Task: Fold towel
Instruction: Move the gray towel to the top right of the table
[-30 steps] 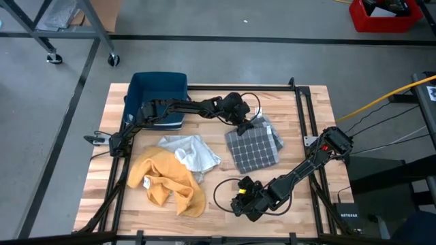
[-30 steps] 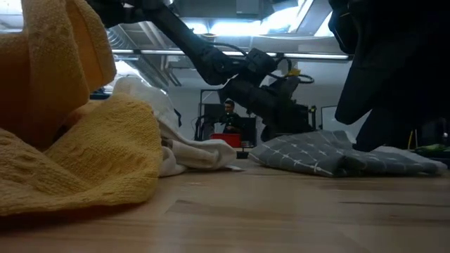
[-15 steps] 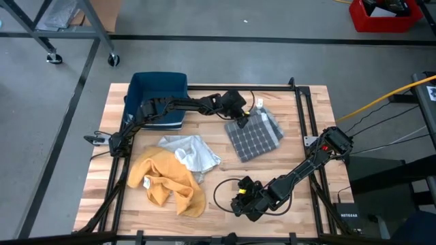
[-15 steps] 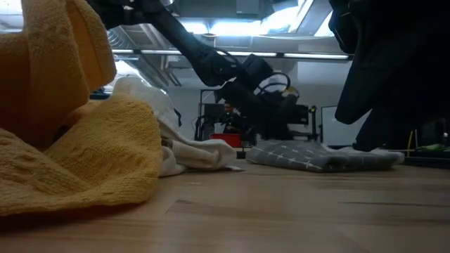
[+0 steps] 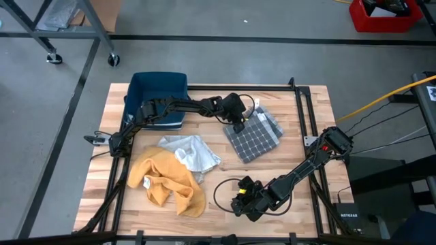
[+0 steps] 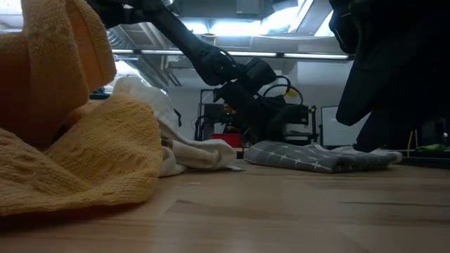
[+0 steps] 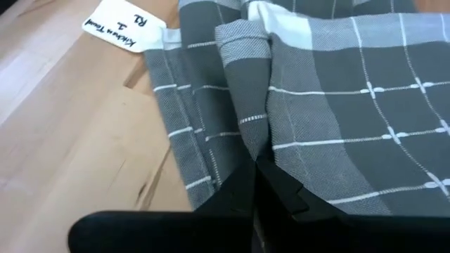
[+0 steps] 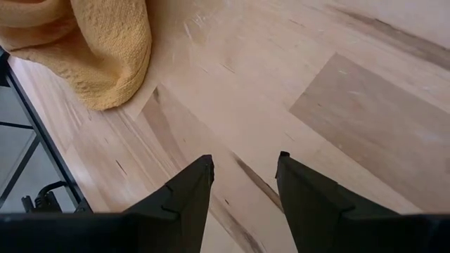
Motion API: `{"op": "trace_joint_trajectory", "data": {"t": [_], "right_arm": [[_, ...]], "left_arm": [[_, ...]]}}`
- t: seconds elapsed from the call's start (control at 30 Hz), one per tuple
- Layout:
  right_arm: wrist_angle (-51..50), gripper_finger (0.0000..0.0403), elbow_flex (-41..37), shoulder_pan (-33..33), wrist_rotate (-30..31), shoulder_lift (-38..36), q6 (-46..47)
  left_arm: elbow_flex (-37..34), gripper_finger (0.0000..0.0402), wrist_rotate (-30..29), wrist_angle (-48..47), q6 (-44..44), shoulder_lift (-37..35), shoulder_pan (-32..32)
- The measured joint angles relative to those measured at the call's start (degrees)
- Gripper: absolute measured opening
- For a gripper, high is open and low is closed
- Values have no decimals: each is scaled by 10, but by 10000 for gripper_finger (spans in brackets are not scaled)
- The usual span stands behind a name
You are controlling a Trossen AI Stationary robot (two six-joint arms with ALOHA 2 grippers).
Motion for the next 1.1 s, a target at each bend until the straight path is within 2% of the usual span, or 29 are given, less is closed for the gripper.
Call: {"op": "trace_joint_trajectory", "data": {"t": [0.2, 0.63, 1.1], "right_arm": [[0, 166, 0, 0, -1, 0, 0], [4, 166, 0, 0, -13, 0, 1], [4, 166, 0, 0, -13, 0, 2]], "left_arm": [[0, 17, 0, -1, 11, 0, 0], [0, 117, 2, -3, -3, -1, 5], [0, 114, 2, -72, 14, -48, 3]]}}
